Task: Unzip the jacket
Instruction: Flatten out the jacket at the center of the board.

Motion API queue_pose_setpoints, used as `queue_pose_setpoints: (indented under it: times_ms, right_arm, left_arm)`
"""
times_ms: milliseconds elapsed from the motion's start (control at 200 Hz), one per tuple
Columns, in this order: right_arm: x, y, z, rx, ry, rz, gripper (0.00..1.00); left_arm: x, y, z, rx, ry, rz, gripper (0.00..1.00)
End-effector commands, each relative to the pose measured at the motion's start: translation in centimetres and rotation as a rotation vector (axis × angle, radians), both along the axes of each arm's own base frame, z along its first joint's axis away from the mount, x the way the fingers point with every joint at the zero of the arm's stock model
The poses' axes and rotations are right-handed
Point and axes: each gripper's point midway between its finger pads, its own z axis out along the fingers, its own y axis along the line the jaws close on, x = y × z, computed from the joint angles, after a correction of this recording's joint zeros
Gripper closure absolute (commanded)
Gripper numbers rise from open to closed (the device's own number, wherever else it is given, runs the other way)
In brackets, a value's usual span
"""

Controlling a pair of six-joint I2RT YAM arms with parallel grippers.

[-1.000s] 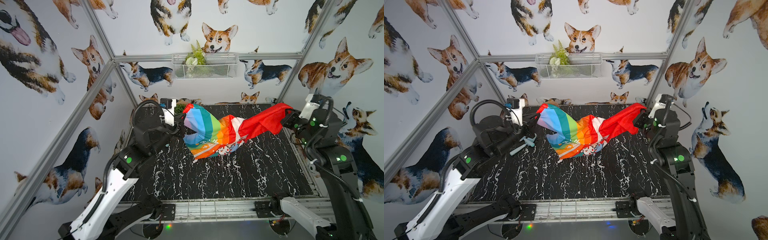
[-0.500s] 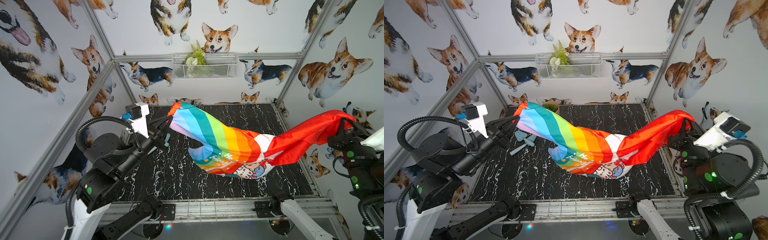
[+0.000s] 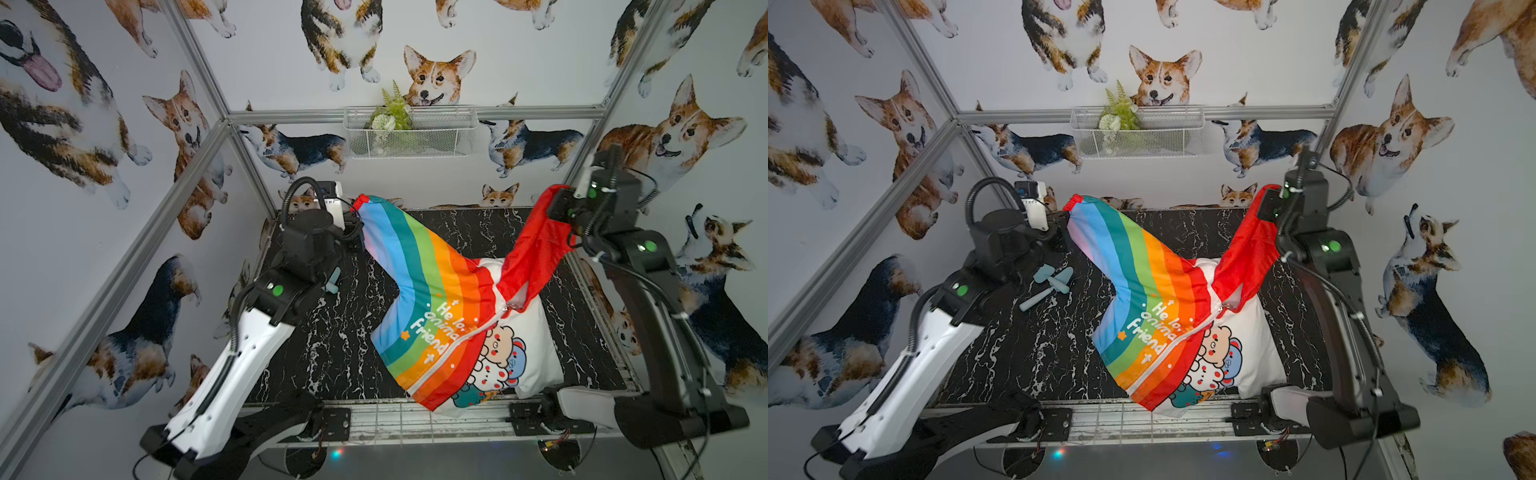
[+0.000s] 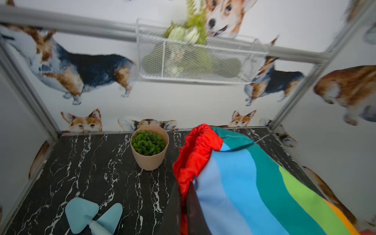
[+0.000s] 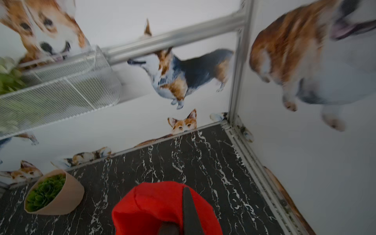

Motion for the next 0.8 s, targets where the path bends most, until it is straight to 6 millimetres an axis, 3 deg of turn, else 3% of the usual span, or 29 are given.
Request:
queue_pose_setpoints:
  times_ms: [0, 45, 85, 130, 160, 195, 235, 330, 420, 486, 621, 746, 796]
  right_arm:
    - [6.6, 5.6, -5.3, 0.167, 0.065, 0.192, 1.0]
    - [8.8, 8.1, -8.8, 0.232, 0.134, 0.269, 1.0]
    - [10.1, 10.1, -11.3, 0.276, 0.191, 0.33, 1.0]
    - [10.9, 12.1, -12.9, 0.273, 0.232, 0.377, 0.71]
    - [11.2, 13.0, -13.9, 0.251, 0.254, 0.395, 0.48]
    - [11.4, 13.6, -14.7, 0.226, 0.27, 0.401, 0.25]
    - [11.4, 13.7, -15.3, 0.212, 0.282, 0.39, 0.09]
    - [11.1, 12.1, -16.0, 0.219, 0.285, 0.323, 0.05]
    - [9.7, 9.5, -17.1, 0.237, 0.303, 0.221, 0.1]
    - [8.0, 7.4, -18.4, 0.257, 0.327, 0.133, 0.19]
    - [3.0, 5.4, -21.7, 0.281, 0.406, 0.042, 0.36]
    - [-2.6, 4.7, -25.2, 0.308, 0.505, 0.006, 0.54]
    - [-4.9, 4.1, -26.2, 0.278, 0.533, -0.018, 0.56]
  left_arm:
    - [5.1, 1.7, -5.7, -0.139, 0.112, 0.085, 0.95]
    - [7.1, 2.0, -9.0, -0.135, 0.18, 0.105, 0.81]
    - [8.5, 2.4, -11.4, -0.112, 0.23, 0.136, 0.55]
    - [9.7, 3.1, -13.6, -0.085, 0.286, 0.171, 0.15]
    - [10.0, 3.7, -14.5, -0.065, 0.317, 0.206, 0.01]
    - [10.2, 4.3, -15.1, -0.052, 0.337, 0.238, 0.0]
    - [10.1, 4.9, -15.3, -0.047, 0.34, 0.253, 0.0]
    - [9.2, 6.2, -15.3, -0.062, 0.327, 0.278, 0.0]
    - [8.0, 6.4, -14.8, -0.065, 0.306, 0.255, 0.0]
    - [7.0, 5.1, -14.8, -0.087, 0.295, 0.175, 0.0]
    - [4.8, 0.3, -17.0, -0.052, 0.321, -0.006, 0.03]
    - [3.0, -5.0, -20.8, -0.023, 0.383, -0.167, 0.17]
    - [2.4, -7.0, -22.5, -0.018, 0.411, -0.225, 0.24]
